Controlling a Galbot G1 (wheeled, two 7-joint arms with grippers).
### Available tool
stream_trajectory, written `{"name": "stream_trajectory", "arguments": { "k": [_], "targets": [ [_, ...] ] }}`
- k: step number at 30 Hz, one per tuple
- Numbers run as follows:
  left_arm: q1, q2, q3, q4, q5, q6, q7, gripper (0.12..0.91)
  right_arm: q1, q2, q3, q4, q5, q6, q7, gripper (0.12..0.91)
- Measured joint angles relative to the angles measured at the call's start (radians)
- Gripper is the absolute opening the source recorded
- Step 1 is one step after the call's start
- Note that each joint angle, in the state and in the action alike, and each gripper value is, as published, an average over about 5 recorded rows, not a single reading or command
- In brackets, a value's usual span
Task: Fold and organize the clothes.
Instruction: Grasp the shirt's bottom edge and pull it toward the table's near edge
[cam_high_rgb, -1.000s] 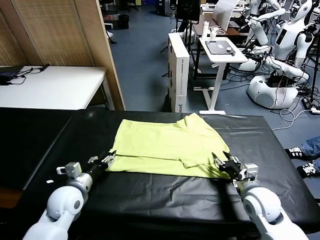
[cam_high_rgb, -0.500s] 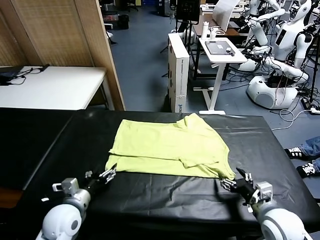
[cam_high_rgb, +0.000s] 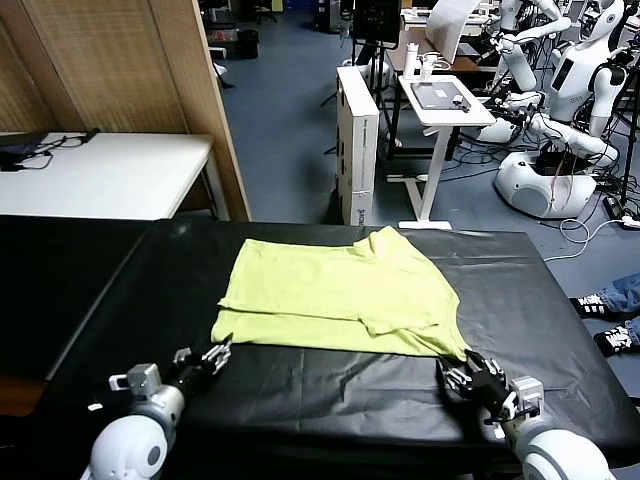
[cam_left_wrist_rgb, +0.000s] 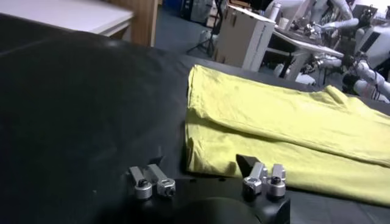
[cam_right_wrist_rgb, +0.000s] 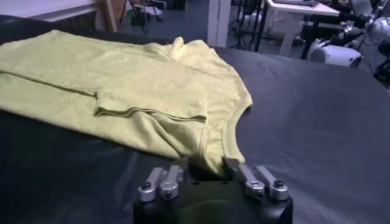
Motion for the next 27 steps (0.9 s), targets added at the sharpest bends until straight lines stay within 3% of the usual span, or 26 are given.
{"name": "stream_trajectory", "arguments": {
  "k": [4,7,12,18,27],
  "targets": [
    [0.006,0.008,-0.003,-0.001,0.000,0.000,-0.003,0.224,-0.010,-0.001,0.006,0.018,0.054,-0.039,0.041,0.139],
    [0.015,0.018,-0.008,-0.008,0.001,0.002,-0.007,0.150,-0.023,-0.005,0.015,0.038,0.102,-0.078,0.064,0.139],
    [0.056,0.047,-0.035,-0.042,-0.003,0.006,-0.013,0.147,-0.051,-0.022,0.029,0.094,0.183,-0.165,0.119,0.139],
    [0.153,0.093,-0.095,-0.109,-0.005,0.008,-0.015,0.147,-0.090,-0.034,0.044,0.168,0.212,-0.247,0.146,0.139],
    [0.331,0.115,-0.186,-0.196,-0.002,0.008,-0.013,0.147,-0.148,-0.010,0.050,0.252,0.183,-0.266,0.163,0.139]
  ]
}}
